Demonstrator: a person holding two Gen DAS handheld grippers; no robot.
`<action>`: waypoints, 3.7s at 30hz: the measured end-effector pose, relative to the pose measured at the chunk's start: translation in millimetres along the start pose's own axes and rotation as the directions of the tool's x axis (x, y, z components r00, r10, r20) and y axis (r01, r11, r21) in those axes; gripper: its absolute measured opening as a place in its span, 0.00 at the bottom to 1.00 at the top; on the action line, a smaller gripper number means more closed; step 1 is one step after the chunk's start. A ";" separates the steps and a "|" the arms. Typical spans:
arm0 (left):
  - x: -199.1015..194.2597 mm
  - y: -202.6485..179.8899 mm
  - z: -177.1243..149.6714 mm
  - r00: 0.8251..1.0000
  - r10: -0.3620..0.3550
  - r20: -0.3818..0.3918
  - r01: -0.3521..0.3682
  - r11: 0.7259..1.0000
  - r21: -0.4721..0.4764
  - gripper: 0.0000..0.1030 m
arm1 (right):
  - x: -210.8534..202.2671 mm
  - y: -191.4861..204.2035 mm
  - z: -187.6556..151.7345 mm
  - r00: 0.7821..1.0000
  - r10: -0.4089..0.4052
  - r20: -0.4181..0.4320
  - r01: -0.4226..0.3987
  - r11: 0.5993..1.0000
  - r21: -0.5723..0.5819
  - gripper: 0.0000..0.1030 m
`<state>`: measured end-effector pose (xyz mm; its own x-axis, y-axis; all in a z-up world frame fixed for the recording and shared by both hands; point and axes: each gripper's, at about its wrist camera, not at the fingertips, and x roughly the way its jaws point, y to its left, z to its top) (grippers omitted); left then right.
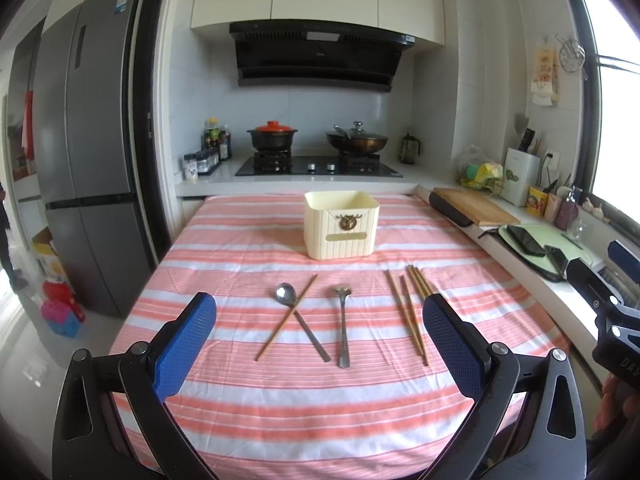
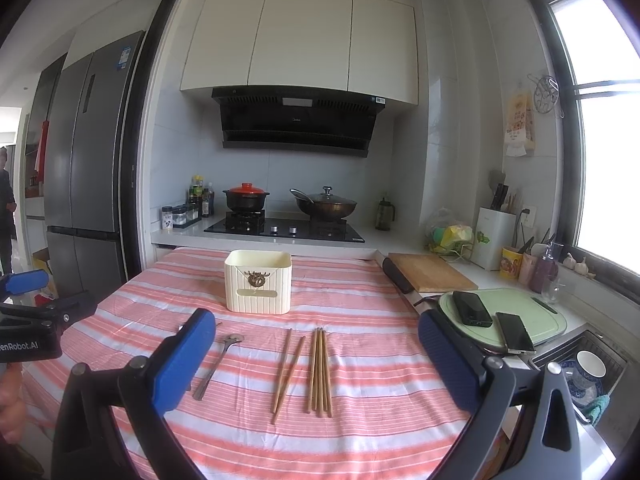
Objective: Organize utensils
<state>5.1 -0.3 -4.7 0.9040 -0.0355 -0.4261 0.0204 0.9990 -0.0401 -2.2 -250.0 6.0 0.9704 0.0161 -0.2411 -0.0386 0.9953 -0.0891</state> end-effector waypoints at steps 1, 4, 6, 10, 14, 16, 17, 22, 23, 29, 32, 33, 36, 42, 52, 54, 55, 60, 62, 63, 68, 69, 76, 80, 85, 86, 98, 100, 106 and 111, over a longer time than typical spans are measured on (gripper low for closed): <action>-0.2 0.2 -0.4 1.000 0.001 0.000 -0.001 1.000 -0.001 1.00 | 0.2 0.0 0.2 1.000 0.000 0.000 0.000 1.000 -0.001 1.00; -0.5 -1.8 -0.6 1.000 0.002 0.001 -0.002 1.000 -0.001 1.00 | 0.8 0.2 0.7 1.000 0.002 -0.003 -0.002 1.000 -0.001 1.00; -0.6 -1.1 0.2 1.000 0.002 0.002 -0.002 1.000 -0.001 1.00 | 1.0 0.3 1.2 1.000 0.004 -0.002 -0.004 1.000 -0.003 1.00; -0.3 -1.5 1.5 1.000 0.003 0.004 -0.003 1.000 -0.002 1.00 | 1.7 0.3 3.6 1.000 0.003 0.005 -0.003 1.000 -0.004 1.00; 0.2 -0.2 2.0 1.000 0.000 0.003 0.000 1.000 -0.002 1.00 | 2.4 0.8 3.9 1.000 0.001 0.007 -0.001 1.000 -0.003 1.00; 1.0 -0.6 2.8 1.000 -0.002 0.002 0.002 1.000 -0.002 1.00 | 2.7 1.0 3.9 1.000 0.003 0.005 -0.003 1.000 -0.005 1.00; 1.1 -1.0 2.9 1.000 -0.004 0.001 0.004 1.000 -0.001 1.00 | 2.7 1.5 3.4 1.000 0.002 0.005 -0.002 1.000 -0.005 1.00; 2.3 -0.8 4.0 1.000 -0.005 0.001 0.005 1.000 0.000 1.00 | 3.1 1.5 1.0 1.000 0.001 0.001 -0.001 1.000 -0.001 1.00; 2.5 -1.3 4.0 1.000 -0.005 -0.001 0.005 1.000 0.000 1.00 | 3.4 1.3 0.8 1.000 0.001 -0.001 -0.001 1.000 0.000 1.00; 3.8 -0.7 3.6 1.000 -0.004 -0.001 0.004 1.000 0.001 1.00 | 5.2 2.0 0.4 1.000 0.002 -0.004 -0.002 1.000 0.004 1.00; 4.3 -0.2 3.4 1.000 -0.002 -0.001 0.002 1.000 0.000 1.00 | 4.9 1.9 0.3 1.000 0.001 -0.004 -0.001 1.000 0.001 1.00; 5.2 0.3 3.5 1.000 -0.003 -0.002 0.003 1.000 0.001 1.00 | 5.1 1.9 0.3 1.000 0.001 -0.004 -0.001 1.000 0.001 1.00; 7.9 0.6 3.8 1.000 -0.007 -0.011 0.007 1.000 0.007 1.00 | 5.9 2.0 -0.2 1.000 0.000 -0.006 0.000 1.000 0.003 1.00; 10.3 -3.1 5.1 1.000 -0.007 -0.002 0.007 1.000 0.029 1.00 | 8.7 0.2 -3.4 1.000 -0.006 -0.006 0.006 1.000 0.012 1.00; 21.2 -3.0 2.4 1.000 -0.007 -0.028 0.008 0.999 0.036 1.00 | 16.5 -1.4 -7.1 1.000 -0.008 -0.026 0.008 1.000 0.018 1.00; 25.4 -1.4 1.1 0.999 -0.006 -0.039 0.008 0.999 0.035 1.00 | 18.5 -2.5 -7.6 0.999 -0.007 -0.032 0.007 1.000 0.019 1.00; 27.4 -1.1 0.6 0.999 -0.003 -0.043 0.005 0.999 0.036 1.00 | 19.9 -2.5 -8.2 0.999 -0.007 -0.035 0.008 1.000 0.020 1.00; 40.9 0.3 -4.5 0.997 -0.008 -0.082 0.011 0.999 0.030 1.00 | 30.4 -2.2 -11.1 0.998 0.000 -0.062 0.002 1.000 0.024 1.00; 48.3 1.8 -7.2 0.995 -0.008 -0.104 0.010 1.000 0.028 1.00 | 35.0 -1.6 -12.5 0.997 0.003 -0.072 -0.001 1.000 0.025 1.00; 52.2 2.8 -8.7 0.993 -0.008 -0.115 0.012 1.000 0.027 1.00 | 37.5 -1.2 -13.1 0.997 0.004 -0.077 -0.002 1.000 0.024 1.00; 75.8 17.9 -14.0 0.986 -0.022 -0.164 0.026 0.999 0.023 1.00 | 47.6 -2.1 -15.6 0.995 0.009 -0.099 -0.006 0.999 0.032 1.00; 81.1 23.3 -15.7 0.985 -0.013 -0.174 0.017 1.000 0.021 1.00 | 49.4 -2.8 -15.9 0.995 0.006 -0.102 -0.002 0.999 0.032 1.00; 141.2 72.5 -26.5 0.942 0.003 -0.335 -0.022 0.998 -0.053 1.00 | 71.8 -7.6 -27.8 0.984 -0.018 -0.174 0.023 0.999 0.026 1.00; 175.7 71.9 -21.1 0.925 -0.039 -0.378 0.041 0.999 -0.002 1.00 | 84.9 -10.4 -32.7 0.979 -0.017 -0.202 0.023 0.999 0.029 1.00; 226.8 47.6 -4.2 0.907 -0.126 -0.403 0.197 0.970 0.140 0.99 | 103.7 -10.4 -36.6 0.971 -0.013 -0.240 0.020 1.000 0.024 1.00; 240.0 42.2 -0.6 0.898 -0.146 -0.416 0.233 0.958 0.165 0.98 | 106.6 -9.7 -37.8 0.969 -0.007 -0.248 0.014 1.000 0.026 1.00; 378.4 15.2 -15.6 0.778 -0.165 -0.606 0.345 0.919 0.193 0.47 | 154.1 -46.4 -51.5 0.939 -0.033 -0.342 0.059 0.996 0.065 1.00; 389.0 15.2 -19.3 0.766 -0.149 -0.626 0.339 0.920 0.197 0.42 | 161.9 -50.9 -53.7 0.937 -0.016 -0.349 0.042 0.997 0.067 1.00; 396.6 9.9 -25.9 0.763 -0.109 -0.637 0.327 0.915 0.236 0.26 | 224.1 -69.0 -68.1 0.891 0.084 -0.446 -0.048 0.995 0.091 0.90; 394.1 7.7 -28.0 0.765 -0.100 -0.636 0.323 0.914 0.245 0.10 | 303.7 -72.4 -107.0 0.748 0.221 -0.626 -0.146 0.975 0.169 0.35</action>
<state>349.6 -7.4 -198.3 0.4176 -0.1450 -0.8970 0.4154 0.9085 0.0466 269.8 -327.4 -164.2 0.5680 0.1720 -0.8048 -0.1394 0.9839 0.1118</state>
